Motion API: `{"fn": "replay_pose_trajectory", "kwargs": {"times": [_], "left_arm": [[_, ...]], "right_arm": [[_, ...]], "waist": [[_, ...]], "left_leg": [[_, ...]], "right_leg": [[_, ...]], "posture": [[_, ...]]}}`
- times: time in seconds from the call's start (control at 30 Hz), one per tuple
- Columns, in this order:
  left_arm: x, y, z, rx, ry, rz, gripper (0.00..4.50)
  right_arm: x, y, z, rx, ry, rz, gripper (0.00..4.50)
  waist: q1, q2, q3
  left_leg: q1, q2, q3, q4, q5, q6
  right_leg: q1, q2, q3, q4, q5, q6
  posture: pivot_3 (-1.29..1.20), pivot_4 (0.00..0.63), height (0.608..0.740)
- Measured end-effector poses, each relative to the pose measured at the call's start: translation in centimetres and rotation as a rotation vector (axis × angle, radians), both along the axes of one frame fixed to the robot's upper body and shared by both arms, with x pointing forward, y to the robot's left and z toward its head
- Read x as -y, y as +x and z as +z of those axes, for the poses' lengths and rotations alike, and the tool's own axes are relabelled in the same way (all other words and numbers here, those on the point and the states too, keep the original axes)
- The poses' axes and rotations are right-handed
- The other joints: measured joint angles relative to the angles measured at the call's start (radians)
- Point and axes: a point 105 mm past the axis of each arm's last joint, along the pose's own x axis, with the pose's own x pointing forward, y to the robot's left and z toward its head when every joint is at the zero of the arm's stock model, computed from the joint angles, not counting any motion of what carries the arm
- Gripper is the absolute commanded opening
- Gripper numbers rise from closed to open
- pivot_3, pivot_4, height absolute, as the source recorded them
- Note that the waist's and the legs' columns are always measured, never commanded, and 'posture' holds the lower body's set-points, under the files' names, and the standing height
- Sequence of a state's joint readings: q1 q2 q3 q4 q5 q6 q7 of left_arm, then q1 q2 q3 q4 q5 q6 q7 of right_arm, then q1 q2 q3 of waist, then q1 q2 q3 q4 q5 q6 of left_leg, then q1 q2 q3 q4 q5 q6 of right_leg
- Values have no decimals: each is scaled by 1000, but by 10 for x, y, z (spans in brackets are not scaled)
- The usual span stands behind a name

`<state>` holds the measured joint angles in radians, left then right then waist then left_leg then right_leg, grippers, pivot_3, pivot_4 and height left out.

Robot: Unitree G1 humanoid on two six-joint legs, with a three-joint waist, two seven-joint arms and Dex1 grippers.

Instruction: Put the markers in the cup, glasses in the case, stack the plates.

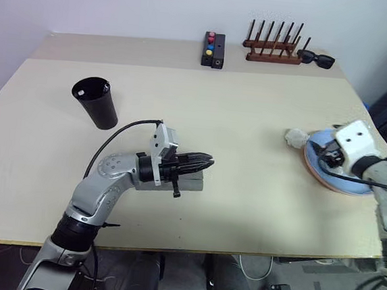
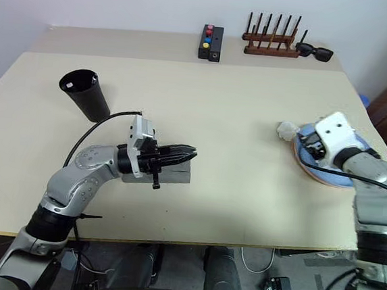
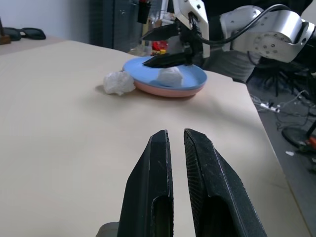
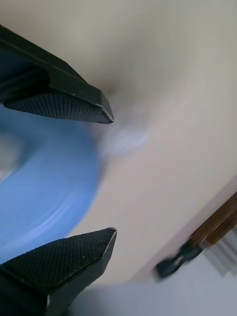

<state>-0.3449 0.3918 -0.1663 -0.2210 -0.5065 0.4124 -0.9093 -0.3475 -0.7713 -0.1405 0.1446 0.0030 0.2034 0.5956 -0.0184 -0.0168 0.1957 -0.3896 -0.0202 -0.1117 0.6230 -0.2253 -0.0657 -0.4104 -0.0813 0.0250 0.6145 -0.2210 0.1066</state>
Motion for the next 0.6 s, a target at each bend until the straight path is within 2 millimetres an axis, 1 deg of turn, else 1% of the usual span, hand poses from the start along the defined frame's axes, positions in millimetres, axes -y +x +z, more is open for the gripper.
{"fn": "replay_pose_trajectory", "kwargs": {"times": [0.07,0.13,0.3,0.33,0.4,0.43,0.5,0.53,0.57,0.6], "left_arm": [[-1,1,0,4,3,11,436],[-3,0,1,10,1,28,436],[-12,1,2,21,5,77,436],[-12,0,3,25,2,83,436],[-14,-2,2,24,-1,100,436],[-14,-2,2,22,-2,105,436],[-15,-4,2,23,-4,116,436],[-15,-4,2,25,-5,117,436],[-15,-4,2,25,-6,119,436],[-17,-4,2,23,-7,125,436]], "right_arm": [[-14,12,-11,-26,16,29,3387],[-20,24,-20,-50,7,31,3387],[-11,43,-33,-84,-53,-27,3387],[-8,46,-36,-93,-70,-42,3153],[-6,50,-37,-92,-88,-52,2518],[-5,52,-37,-91,-96,-58,2091],[-3,53,-38,-90,-116,-64,1069],[-2,54,-39,-90,-121,-66,419],[-2,54,-39,-89,-125,-66,50],[-2,54,-39,-87,-128,-65,13]], "waist": [[0,0,0],[0,0,0],[4,1,0],[3,1,0],[1,1,0],[0,1,0],[0,1,0],[0,1,0],[-1,1,0],[-1,1,0]], "left_leg": [[0,0,0,0,0,0],[0,0,0,0,0,0],[-1,0,0,0,0,0],[-1,0,0,0,0,0],[-1,0,0,0,0,0],[0,0,0,0,0,0],[0,0,0,0,0,0],[0,0,0,0,0,0],[0,0,0,0,0,0],[0,0,0,0,0,0]], "right_leg": [[0,0,0,0,0,0],[0,0,0,0,0,0],[0,0,0,0,0,0],[0,0,0,-1,0,0],[0,0,0,-1,0,0],[0,0,0,0,0,0],[0,0,0,0,0,0],[0,0,0,0,0,0],[0,0,0,0,0,0],[0,0,0,0,0,0]], "posture": [[0,150,740],[0,150,740],[0,150,740],[0,150,740],[0,150,740],[0,150,740],[0,150,740],[0,150,740],[0,150,740],[0,150,740]]}}
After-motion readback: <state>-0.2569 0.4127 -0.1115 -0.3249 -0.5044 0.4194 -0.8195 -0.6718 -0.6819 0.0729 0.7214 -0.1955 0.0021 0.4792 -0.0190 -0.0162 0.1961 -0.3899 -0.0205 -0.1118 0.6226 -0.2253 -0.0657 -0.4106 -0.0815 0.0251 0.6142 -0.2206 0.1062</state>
